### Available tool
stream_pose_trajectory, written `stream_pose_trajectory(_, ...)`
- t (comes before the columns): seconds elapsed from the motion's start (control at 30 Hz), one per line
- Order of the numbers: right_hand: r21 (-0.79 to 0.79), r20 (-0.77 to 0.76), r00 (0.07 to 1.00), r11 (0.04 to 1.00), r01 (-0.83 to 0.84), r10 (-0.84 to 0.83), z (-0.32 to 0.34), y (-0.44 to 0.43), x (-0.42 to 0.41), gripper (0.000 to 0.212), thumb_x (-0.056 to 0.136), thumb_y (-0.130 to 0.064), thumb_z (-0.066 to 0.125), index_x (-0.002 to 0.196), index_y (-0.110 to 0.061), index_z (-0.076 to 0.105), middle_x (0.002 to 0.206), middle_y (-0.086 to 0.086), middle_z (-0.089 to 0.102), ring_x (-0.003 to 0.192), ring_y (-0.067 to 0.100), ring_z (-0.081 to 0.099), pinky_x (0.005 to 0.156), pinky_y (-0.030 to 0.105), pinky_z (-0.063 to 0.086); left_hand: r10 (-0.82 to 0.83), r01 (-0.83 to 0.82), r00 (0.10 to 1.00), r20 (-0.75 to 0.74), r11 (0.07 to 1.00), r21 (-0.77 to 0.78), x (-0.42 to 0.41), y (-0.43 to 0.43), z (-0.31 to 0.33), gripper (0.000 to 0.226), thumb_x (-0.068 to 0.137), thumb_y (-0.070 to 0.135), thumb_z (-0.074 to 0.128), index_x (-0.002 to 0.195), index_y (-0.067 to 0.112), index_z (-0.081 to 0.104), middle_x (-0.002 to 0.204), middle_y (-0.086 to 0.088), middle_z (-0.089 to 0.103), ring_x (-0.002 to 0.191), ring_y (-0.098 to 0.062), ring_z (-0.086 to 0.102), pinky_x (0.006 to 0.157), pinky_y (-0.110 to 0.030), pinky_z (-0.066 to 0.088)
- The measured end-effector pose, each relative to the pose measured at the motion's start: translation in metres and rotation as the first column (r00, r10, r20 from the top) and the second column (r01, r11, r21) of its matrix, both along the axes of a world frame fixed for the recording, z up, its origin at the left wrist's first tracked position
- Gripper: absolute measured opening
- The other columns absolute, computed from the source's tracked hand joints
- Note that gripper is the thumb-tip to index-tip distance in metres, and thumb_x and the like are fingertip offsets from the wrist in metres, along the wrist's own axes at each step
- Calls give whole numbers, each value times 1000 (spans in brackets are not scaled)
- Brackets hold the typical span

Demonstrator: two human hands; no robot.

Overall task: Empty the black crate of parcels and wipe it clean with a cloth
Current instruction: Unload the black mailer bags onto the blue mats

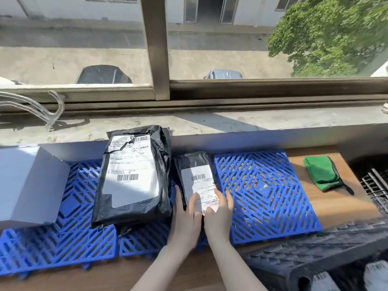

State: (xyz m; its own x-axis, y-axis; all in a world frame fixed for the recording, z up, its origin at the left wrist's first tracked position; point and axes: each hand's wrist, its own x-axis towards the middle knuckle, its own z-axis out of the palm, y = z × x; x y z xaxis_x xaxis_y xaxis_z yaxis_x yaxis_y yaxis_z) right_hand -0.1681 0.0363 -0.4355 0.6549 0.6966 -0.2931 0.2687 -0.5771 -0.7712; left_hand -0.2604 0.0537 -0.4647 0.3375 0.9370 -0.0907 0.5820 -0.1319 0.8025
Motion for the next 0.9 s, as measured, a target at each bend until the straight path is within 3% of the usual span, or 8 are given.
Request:
stream_pose_trajectory(0.07,21,101,993,998,56,-58,-3,-8,-1,46,92,1,48,136,-14,51,156,2,20,137,19,33,89,17,29,17,-13,999,-41,995,101,3,-11,1,44,102,28,33,143,17,42,162,-4,-10,147,-4,-12,114,-13,-5)
stream_pose_trajectory(0.17,45,189,971,989,141,-147,-11,-22,-5,35,95,-8,50,128,-15,58,143,6,37,129,24,41,90,28,34,-37,72,985,-166,974,213,2,-28,2,44,96,27,30,134,15,49,160,-9,21,149,-21,12,118,-30,13)
stream_pose_trajectory(0.23,36,170,972,986,161,-165,-16,-29,-6,33,95,-8,50,125,-14,60,133,6,45,123,24,45,90,30,36,-82,164,955,-286,947,276,-2,-35,2,43,88,23,39,128,15,54,148,-7,42,138,-26,34,110,-40,26)
stream_pose_trajectory(0.3,27,89,985,988,149,-151,-18,-32,-6,36,94,-5,49,128,-13,58,128,5,50,118,24,50,92,30,38,-112,240,916,-386,923,300,-7,-40,1,46,83,27,44,127,18,54,138,-4,52,129,-26,45,109,-42,29)
stream_pose_trajectory(0.53,-51,3,999,998,-44,44,-13,-21,-6,52,96,-7,43,145,-23,40,143,-1,44,132,20,40,106,34,35,-67,232,859,-508,935,269,-9,-27,-11,58,74,27,77,126,11,58,143,-12,51,137,-30,41,114,-39,28)
stream_pose_trajectory(0.7,-145,-8,989,978,-149,149,4,-16,0,52,101,-16,36,151,-26,27,153,-4,32,137,17,33,108,31,31,-24,188,869,-495,940,285,3,-21,-10,40,86,22,54,122,4,61,142,-18,50,135,-34,44,105,-46,43)
stream_pose_trajectory(0.83,-42,86,992,995,-91,95,23,-19,-3,50,99,-13,38,148,-22,31,156,-1,28,141,18,27,115,37,24,-66,138,951,-302,965,225,3,-23,11,49,96,19,53,143,10,41,161,-9,18,150,-25,9,120,-35,15)
stream_pose_trajectory(0.9,60,94,993,995,-74,68,39,-18,-4,50,98,-10,40,146,-18,35,154,1,31,142,18,27,115,34,23,-83,148,966,-244,954,261,1,-25,24,51,97,22,53,145,13,39,160,-3,19,150,-21,9,120,-29,11)
